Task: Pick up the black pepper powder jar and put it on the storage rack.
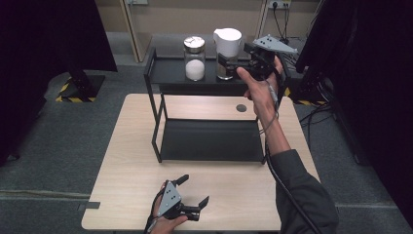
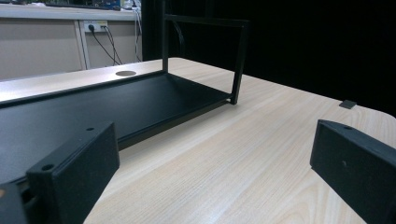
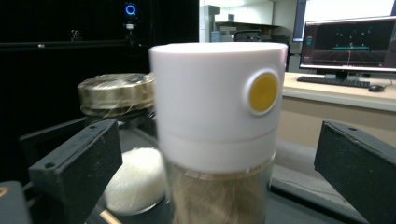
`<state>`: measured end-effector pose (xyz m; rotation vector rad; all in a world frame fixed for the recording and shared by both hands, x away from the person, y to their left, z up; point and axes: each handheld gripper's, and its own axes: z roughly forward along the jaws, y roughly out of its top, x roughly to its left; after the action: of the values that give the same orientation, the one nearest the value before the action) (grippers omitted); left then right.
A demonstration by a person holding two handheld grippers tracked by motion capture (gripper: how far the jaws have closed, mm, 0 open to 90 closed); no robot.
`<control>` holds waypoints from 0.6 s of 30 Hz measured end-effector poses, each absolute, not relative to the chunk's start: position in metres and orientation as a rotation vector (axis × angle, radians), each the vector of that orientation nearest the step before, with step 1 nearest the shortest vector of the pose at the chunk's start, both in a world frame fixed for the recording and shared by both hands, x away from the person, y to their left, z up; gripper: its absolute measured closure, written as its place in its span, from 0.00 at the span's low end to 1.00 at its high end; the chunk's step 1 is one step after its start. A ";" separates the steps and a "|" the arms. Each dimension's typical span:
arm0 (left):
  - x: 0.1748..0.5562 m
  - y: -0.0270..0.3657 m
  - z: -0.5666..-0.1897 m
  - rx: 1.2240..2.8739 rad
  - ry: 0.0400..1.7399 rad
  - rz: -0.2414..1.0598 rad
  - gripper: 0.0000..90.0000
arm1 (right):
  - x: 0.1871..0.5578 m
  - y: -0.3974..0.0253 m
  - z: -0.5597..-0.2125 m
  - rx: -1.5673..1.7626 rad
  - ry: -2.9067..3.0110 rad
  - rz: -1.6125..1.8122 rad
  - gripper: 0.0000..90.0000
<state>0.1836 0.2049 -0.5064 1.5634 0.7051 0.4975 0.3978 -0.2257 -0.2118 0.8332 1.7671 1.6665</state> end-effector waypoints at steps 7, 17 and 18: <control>0.184 0.205 -0.507 1.563 0.708 0.498 0.01 | 0.384 -0.233 -0.219 0.794 1.778 1.704 0.01; 0.183 0.204 -0.507 1.565 0.707 0.500 0.01 | 0.365 -0.244 -0.232 0.732 1.804 1.732 0.01; 0.183 0.204 -0.507 1.565 0.708 0.500 0.01 | 0.363 -0.245 -0.235 0.729 1.804 1.733 0.01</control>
<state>0.1834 0.2043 -0.5066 1.5652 0.7075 0.4999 0.3631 -0.2454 -0.2346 0.7293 1.8039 1.7331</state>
